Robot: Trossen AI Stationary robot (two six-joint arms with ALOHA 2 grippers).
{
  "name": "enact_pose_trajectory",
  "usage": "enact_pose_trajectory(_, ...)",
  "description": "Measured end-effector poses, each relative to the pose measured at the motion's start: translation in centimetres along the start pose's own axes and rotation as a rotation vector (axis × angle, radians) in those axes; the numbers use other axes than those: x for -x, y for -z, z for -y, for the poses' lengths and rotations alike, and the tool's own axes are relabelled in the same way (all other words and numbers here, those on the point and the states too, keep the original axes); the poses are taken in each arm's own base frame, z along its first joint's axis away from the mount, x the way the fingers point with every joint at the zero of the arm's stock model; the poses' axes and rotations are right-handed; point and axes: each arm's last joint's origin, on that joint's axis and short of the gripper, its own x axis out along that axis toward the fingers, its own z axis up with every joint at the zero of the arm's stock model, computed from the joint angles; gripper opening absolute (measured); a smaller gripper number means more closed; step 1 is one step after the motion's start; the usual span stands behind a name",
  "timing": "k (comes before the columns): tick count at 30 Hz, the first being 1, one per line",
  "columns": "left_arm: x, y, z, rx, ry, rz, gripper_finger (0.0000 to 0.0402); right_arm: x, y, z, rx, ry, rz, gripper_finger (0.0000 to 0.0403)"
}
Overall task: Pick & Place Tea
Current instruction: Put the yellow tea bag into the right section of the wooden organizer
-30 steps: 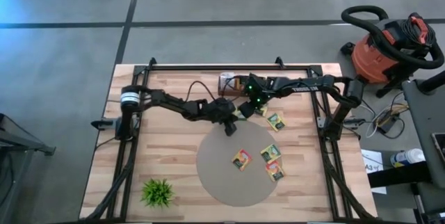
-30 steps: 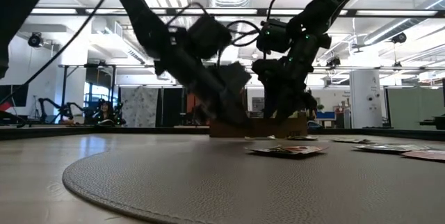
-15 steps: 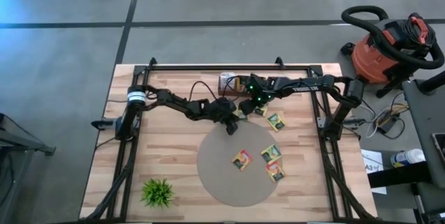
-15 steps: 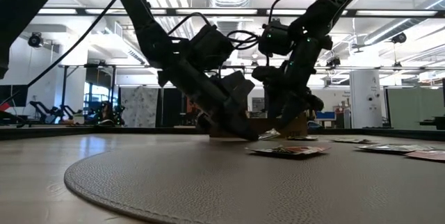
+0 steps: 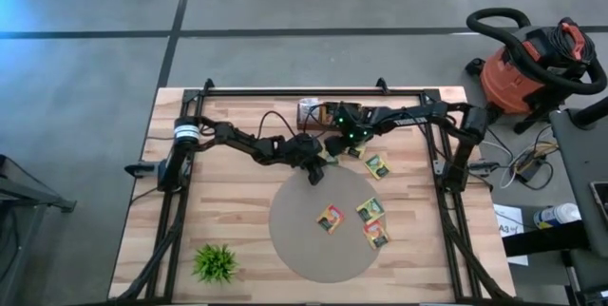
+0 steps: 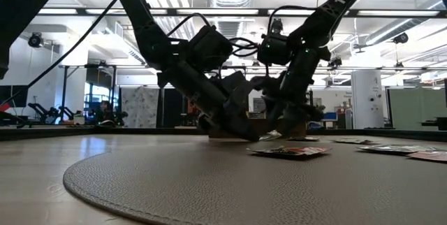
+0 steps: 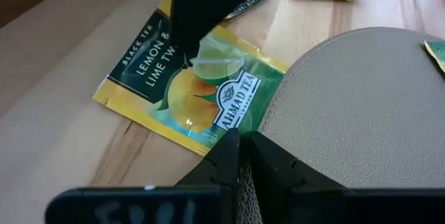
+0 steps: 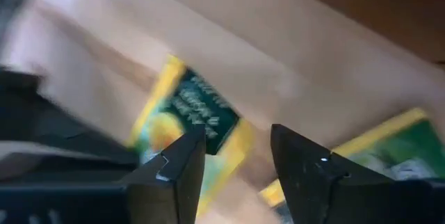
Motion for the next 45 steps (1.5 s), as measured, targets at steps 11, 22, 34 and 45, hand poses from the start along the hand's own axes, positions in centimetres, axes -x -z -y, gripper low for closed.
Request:
enact_pose_trajectory(11, 0.0, 0.0, 0.0, -0.006, 0.001, 0.004, 0.0035, 0.2, -0.2, -0.6, 0.033, -0.091, -0.038, 0.0099)
enact_pose_trajectory(22, 1.2, -0.8, 0.4, 0.033, 0.001, 0.004, 0.0035, 2.4, -1.1, -1.9, 0.164, -0.13, 0.018, 0.0009)
enact_pose_trajectory(34, 6.9, -2.3, 0.9, 0.05, -0.13, 0.094, 0.0035, 6.4, -1.2, -3.1, 0.25, -0.202, 0.128, 0.0008)
enact_pose_trajectory(45, 15.0, -2.6, 1.3, 0.306, -0.148, 0.473, 0.0035, 13.4, -1.8, -2.1, 0.499, -0.021, 0.491, 0.0008)
